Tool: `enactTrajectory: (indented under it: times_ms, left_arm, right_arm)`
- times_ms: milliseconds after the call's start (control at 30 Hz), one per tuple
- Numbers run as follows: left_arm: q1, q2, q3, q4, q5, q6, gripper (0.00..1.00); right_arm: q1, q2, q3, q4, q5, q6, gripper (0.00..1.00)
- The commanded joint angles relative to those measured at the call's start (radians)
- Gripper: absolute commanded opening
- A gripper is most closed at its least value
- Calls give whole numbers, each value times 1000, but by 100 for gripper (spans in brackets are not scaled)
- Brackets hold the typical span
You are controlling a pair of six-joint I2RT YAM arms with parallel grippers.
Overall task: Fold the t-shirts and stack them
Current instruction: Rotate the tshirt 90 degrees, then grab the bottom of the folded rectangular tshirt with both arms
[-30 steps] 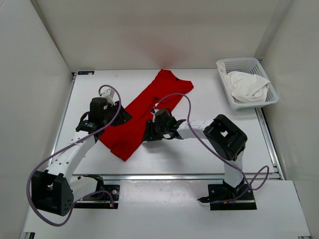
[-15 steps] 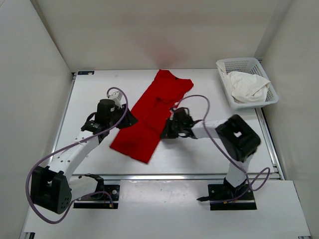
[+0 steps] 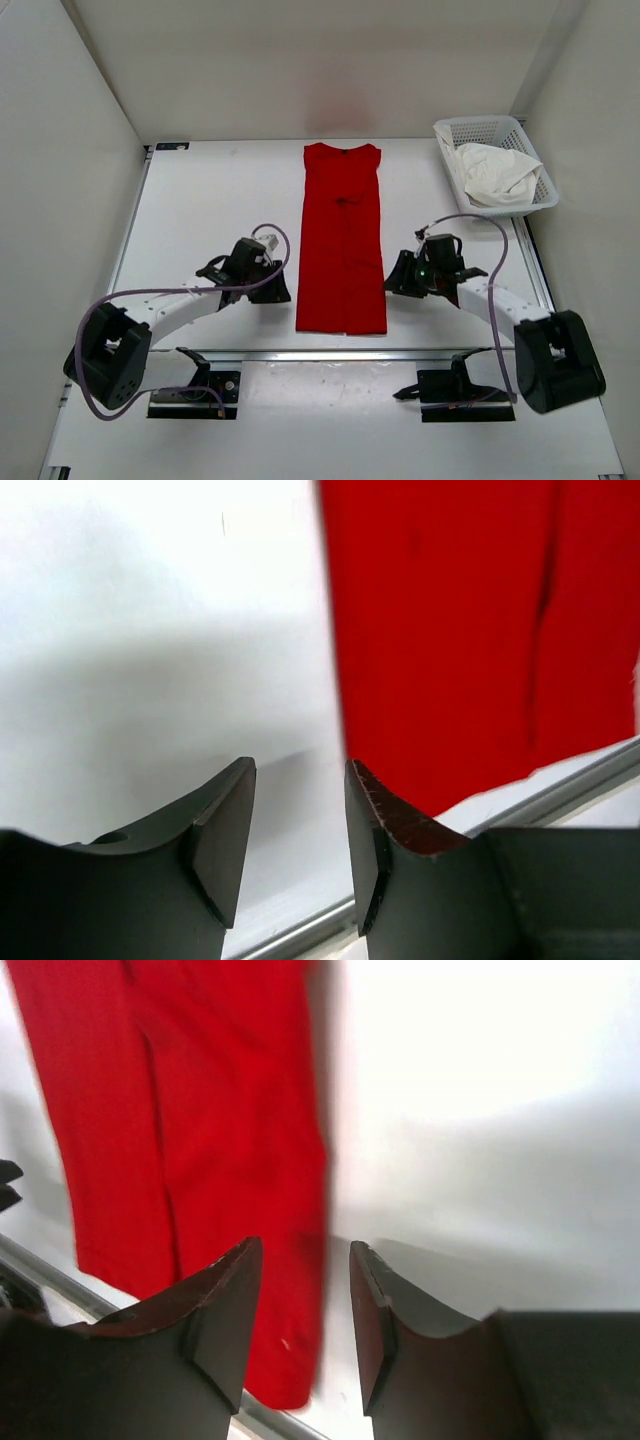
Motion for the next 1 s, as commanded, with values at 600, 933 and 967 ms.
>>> enactTrajectory:
  times_ms: [600, 933, 967]
  left_arm:
    - [-233, 79, -64, 95, 47, -84, 44]
    - [-275, 11, -92, 17, 52, -110, 7]
    - [-288, -27, -99, -12, 59, -126, 5]
  right_arm:
    - [253, -349, -267, -175, 42, 247, 21]
    - [333, -398, -261, -220, 54, 297, 0]
    - [355, -414, -256, -235, 43, 317, 0]
